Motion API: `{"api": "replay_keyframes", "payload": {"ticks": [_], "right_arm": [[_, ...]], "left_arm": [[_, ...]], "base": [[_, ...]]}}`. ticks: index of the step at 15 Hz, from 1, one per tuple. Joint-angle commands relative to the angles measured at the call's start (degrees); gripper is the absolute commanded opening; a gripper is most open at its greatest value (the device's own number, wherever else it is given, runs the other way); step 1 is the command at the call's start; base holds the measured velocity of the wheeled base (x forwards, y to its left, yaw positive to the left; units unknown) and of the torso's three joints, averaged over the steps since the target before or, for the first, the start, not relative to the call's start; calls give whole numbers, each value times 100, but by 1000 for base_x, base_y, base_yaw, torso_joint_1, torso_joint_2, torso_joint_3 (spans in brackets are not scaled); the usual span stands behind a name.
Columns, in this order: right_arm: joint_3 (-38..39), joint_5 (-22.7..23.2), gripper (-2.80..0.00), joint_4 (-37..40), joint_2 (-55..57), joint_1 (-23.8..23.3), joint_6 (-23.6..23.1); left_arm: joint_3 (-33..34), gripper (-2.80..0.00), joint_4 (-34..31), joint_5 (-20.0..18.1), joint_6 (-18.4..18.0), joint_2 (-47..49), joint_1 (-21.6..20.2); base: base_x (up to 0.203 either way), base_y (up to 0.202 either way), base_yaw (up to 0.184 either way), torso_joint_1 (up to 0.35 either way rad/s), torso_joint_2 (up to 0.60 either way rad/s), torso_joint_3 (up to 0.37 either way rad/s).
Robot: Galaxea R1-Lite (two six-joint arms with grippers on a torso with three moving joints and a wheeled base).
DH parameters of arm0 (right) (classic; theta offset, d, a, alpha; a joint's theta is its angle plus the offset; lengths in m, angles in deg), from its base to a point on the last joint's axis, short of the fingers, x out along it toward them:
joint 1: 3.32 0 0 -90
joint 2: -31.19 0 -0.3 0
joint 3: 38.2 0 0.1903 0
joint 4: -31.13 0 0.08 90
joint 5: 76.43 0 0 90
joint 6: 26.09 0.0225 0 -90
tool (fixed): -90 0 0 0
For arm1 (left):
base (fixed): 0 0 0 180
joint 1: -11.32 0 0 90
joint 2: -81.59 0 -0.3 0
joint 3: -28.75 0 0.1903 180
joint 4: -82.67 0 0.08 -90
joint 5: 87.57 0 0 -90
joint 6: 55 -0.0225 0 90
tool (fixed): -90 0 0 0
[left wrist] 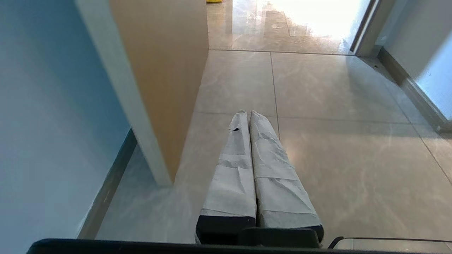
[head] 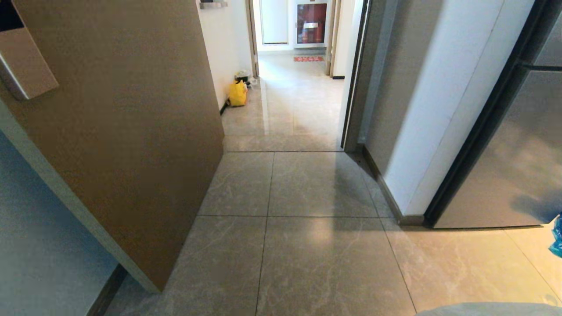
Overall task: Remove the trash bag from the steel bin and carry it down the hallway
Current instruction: Put the trash bag at the door
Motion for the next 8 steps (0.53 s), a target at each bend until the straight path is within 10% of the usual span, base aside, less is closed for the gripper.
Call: {"api": "replay_keyframes", "payload": {"ticks": [1, 8], "right_arm": [[1, 3, -280, 3, -2, -2, -3], [1, 3, -280, -6, -2, -2, -3]], "left_arm": [[0, -280, 0, 4, 1, 0, 0], [0, -280, 9, 4, -8, 0, 0]], "base": [[191, 0, 0, 2, 7, 2], [193, 0, 1, 1, 0, 2]]}}
